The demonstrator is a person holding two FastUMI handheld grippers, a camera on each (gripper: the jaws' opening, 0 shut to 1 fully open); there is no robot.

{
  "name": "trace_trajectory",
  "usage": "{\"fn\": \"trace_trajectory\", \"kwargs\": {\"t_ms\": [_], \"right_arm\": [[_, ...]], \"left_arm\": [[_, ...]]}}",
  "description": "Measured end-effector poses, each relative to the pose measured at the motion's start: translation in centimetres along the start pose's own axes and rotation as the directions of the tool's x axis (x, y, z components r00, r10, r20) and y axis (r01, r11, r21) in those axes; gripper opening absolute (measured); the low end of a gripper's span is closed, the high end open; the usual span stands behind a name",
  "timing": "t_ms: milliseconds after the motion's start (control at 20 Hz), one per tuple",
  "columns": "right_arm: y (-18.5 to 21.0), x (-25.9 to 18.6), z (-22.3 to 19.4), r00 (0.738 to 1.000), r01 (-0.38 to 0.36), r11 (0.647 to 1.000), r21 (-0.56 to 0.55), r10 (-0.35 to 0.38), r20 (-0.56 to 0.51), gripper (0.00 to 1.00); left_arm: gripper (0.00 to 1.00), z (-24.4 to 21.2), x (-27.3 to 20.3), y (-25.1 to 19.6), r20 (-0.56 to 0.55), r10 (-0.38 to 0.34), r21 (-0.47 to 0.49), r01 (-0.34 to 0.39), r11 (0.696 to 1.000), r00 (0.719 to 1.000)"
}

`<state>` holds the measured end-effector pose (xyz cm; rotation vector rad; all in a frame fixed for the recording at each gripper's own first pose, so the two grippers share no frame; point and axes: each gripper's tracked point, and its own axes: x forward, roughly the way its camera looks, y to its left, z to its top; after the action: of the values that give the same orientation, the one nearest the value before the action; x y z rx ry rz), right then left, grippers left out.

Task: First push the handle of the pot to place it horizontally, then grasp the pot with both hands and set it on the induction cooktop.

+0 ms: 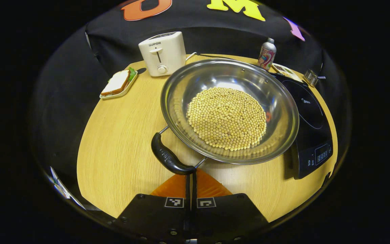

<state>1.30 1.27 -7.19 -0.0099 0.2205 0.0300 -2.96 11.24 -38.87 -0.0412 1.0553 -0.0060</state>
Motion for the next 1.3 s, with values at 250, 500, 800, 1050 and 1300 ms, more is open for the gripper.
{"fn": "trace_trajectory", "kwargs": {"t_ms": [250, 500, 800, 1050, 1300], "right_arm": [[0.3, -0.2, 0.3, 1.000, 0.004, 1.000, -0.018, -0.005, -0.003, 0.97], [0.7, -0.3, 0.4, 1.000, 0.008, 1.000, -0.029, -0.008, -0.005, 0.97], [1.4, -0.4, 0.4, 1.000, 0.006, 0.999, -0.035, -0.006, -0.012, 0.97], [1.7, -0.6, 0.3, 1.000, 0.006, 0.999, -0.035, -0.006, -0.018, 0.97], [2.0, -0.4, 0.2, 1.000, 0.008, 0.999, -0.045, -0.010, -0.029, 0.97]], "left_arm": [[0.00, 0.9, 0.6, 1.4, 0.009, -0.002, -0.082, 0.003, 0.997, 1.000], [0.00, 1.6, 1.4, 3.2, 0.014, 0.005, -0.148, -0.002, 0.989, 1.000], [0.00, 2.6, 2.1, 5.7, 0.012, 0.019, -0.218, -0.016, 0.976, 1.000], [0.00, 3.7, 2.8, 6.9, 0.021, 0.032, -0.237, -0.026, 0.971, 0.999], [0.00, 5.0, 3.6, 8.1, 0.035, 0.052, -0.229, -0.043, 0.972, 0.998]]}}
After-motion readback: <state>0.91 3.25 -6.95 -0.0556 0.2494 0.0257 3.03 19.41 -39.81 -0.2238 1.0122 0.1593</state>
